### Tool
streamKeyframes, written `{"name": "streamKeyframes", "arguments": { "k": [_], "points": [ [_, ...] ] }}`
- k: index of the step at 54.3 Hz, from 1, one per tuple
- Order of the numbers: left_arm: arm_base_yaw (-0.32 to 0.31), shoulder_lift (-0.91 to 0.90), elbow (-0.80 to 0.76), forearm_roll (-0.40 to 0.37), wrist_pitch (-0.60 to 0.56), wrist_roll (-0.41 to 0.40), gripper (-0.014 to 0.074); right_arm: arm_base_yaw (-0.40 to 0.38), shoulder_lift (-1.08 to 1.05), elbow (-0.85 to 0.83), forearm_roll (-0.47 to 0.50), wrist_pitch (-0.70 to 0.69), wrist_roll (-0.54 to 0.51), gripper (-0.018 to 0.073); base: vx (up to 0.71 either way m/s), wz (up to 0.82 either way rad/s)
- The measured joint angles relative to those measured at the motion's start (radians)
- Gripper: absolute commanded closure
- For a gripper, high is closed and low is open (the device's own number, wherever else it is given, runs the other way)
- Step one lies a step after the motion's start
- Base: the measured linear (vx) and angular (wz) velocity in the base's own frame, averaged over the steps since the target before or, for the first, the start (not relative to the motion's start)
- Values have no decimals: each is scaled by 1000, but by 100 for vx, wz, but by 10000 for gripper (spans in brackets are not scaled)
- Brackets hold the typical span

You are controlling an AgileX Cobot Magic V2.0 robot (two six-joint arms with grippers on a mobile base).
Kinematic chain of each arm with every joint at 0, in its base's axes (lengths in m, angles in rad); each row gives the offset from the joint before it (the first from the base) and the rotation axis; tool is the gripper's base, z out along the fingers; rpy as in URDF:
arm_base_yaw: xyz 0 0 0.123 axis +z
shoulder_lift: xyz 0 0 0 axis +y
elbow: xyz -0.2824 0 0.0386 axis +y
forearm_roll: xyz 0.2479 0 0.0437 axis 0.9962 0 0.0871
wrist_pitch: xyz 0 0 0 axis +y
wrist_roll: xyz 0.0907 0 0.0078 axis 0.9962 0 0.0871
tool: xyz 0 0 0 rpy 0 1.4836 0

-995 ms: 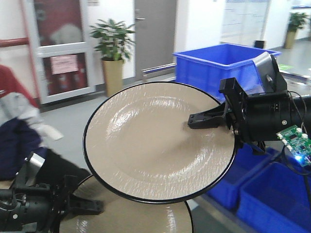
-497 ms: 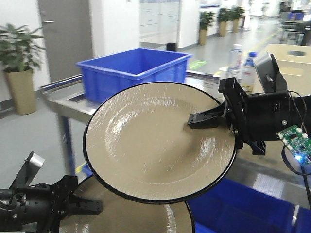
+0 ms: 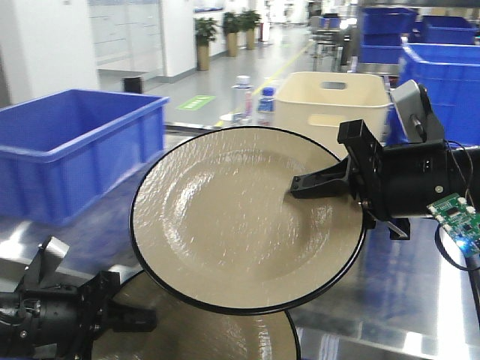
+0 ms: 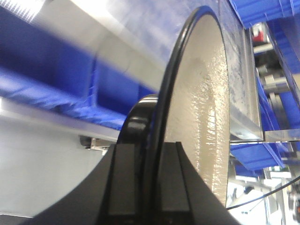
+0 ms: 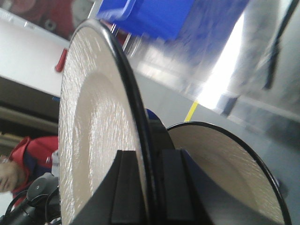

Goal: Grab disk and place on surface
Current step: 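Hold the plate with both grippers while the base drives to the counter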

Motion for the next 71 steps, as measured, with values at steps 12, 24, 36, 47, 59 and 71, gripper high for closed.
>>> {"name": "streamKeyframes", "arguments": {
  "k": [12, 24, 36, 47, 59, 71],
  "points": [
    [0, 0, 0, 0, 0, 0, 595, 0, 0, 0, 0, 0, 0, 567, 31, -48],
    [0, 0, 0, 0, 0, 0, 595, 0, 0, 0, 0, 0, 0, 567, 28, -42],
    [0, 0, 0, 0, 0, 0, 595, 0, 0, 0, 0, 0, 0, 567, 25, -30],
    [0, 0, 0, 0, 0, 0, 595, 0, 0, 0, 0, 0, 0, 567, 21, -10],
    [0, 0, 0, 0, 0, 0, 595, 0, 0, 0, 0, 0, 0, 567, 15, 1],
    [0, 0, 0, 0, 0, 0, 595, 0, 0, 0, 0, 0, 0, 567, 9, 0]
  ]
}}
